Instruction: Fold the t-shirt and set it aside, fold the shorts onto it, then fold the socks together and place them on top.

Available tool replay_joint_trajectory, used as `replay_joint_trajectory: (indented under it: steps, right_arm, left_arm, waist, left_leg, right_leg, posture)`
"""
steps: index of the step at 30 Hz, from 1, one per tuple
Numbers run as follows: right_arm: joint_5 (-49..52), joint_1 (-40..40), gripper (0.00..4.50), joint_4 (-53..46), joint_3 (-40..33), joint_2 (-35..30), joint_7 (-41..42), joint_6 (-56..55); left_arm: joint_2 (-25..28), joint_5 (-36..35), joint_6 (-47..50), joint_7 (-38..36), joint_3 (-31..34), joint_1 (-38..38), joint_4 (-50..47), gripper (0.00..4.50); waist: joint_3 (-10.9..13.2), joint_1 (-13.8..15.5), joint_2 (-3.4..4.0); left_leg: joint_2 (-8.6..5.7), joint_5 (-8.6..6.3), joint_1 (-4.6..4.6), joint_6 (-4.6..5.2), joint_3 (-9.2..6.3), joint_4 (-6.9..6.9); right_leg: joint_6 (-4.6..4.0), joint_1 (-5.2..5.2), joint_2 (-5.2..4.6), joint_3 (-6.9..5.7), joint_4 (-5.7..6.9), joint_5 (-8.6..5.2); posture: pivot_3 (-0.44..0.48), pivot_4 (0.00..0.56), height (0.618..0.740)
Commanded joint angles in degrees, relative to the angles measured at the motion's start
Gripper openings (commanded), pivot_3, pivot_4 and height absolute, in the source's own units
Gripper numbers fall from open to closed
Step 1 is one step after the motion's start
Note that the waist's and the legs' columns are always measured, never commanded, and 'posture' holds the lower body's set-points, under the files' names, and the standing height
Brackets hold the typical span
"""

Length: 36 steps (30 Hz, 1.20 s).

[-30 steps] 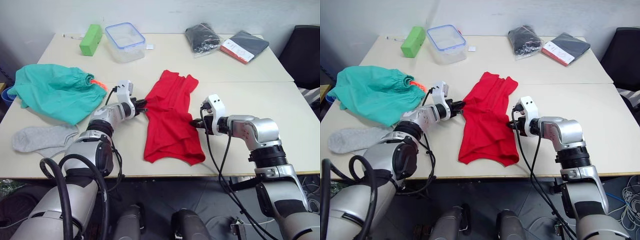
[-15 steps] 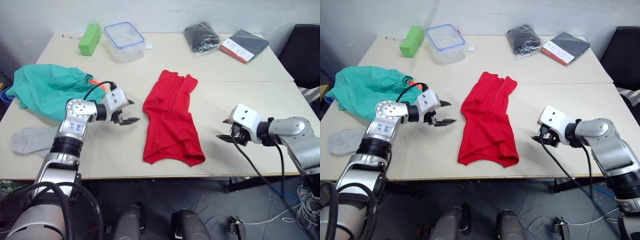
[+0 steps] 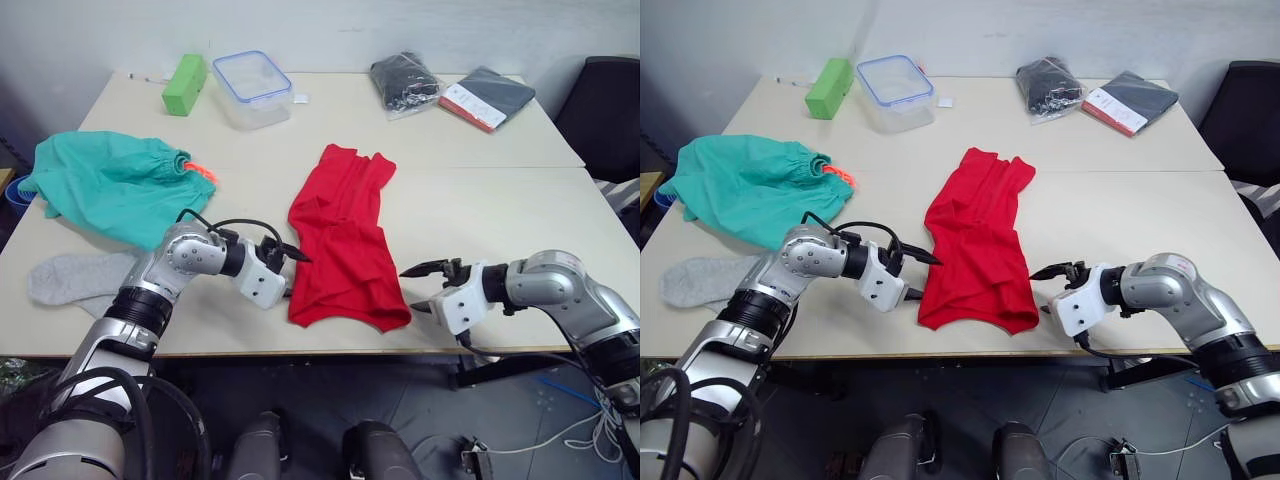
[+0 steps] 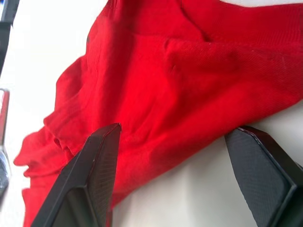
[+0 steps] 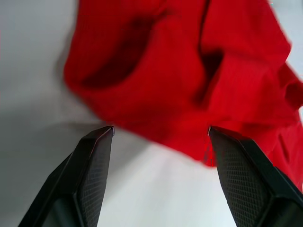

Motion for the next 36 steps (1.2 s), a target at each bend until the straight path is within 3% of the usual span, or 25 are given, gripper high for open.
replay_joint_trajectory:
  steps: [1,17,29,32,36]
  right_arm:
    - [-1.60,-0.22,3.24,0.57,2.08,2.21,-0.19,-1.92]
    - [-2.93,-0.43,3.24,0.98,1.33,3.38,-1.62,-1.70]
    - [-3.40,-0.59,3.24,-0.14,1.25,4.69,-3.01,-0.23]
    - [-3.16,-0.03,3.06,-0.64,1.26,4.72,-3.16,-0.06]
    - [-2.60,1.05,1.99,-1.66,0.86,4.70,-3.49,0.51]
  left_arm:
    - [1.05,0.08,-2.22,-0.86,-1.74,-0.20,1.54,3.59]
    - [5.96,-2.72,-6.08,-4.96,-3.83,-1.57,3.43,3.59]
    - [-0.55,3.67,-8.38,0.76,-6.29,-3.28,8.34,3.59]
    - [-0.90,2.83,-8.68,0.06,-6.65,-3.44,9.18,2.99]
    - [-0.78,2.28,-8.34,-0.79,-7.05,-3.34,10.52,1.76]
  waist:
    - [0.00,-0.03,0.00]
    - [0.00,-0.46,0.00]
    - [-0.03,0.44,0.05]
    - [-0.03,0.49,0.06]
    - [-0.03,0.46,0.06]
  left_leg:
    - [0.00,0.00,0.04,0.00,0.00,-0.02]
    - [0.03,-0.10,0.44,-0.07,-0.13,-0.08]
    - [-0.04,-0.20,0.46,0.09,-0.27,0.06]
    - [-0.08,-0.21,0.45,0.11,-0.33,0.06]
    - [-0.08,-0.21,0.43,0.11,-0.35,0.06]
  right_leg:
    - [0.00,0.05,0.00,0.00,-0.02,0.00]
    - [-0.04,0.61,0.01,-0.13,-0.27,-0.02]
    - [-0.02,0.82,-0.08,-0.27,-0.33,-0.02]
    - [-0.02,0.86,-0.12,-0.35,-0.34,-0.02]
    - [-0.02,0.85,-0.11,-0.39,-0.34,-0.02]
  posture:
    - [0.000,0.150,0.740]
    - [0.000,0.150,0.740]
    - [0.000,0.150,0.740]
    - [0.000,0.150,0.740]
    - [0.000,0.150,0.740]
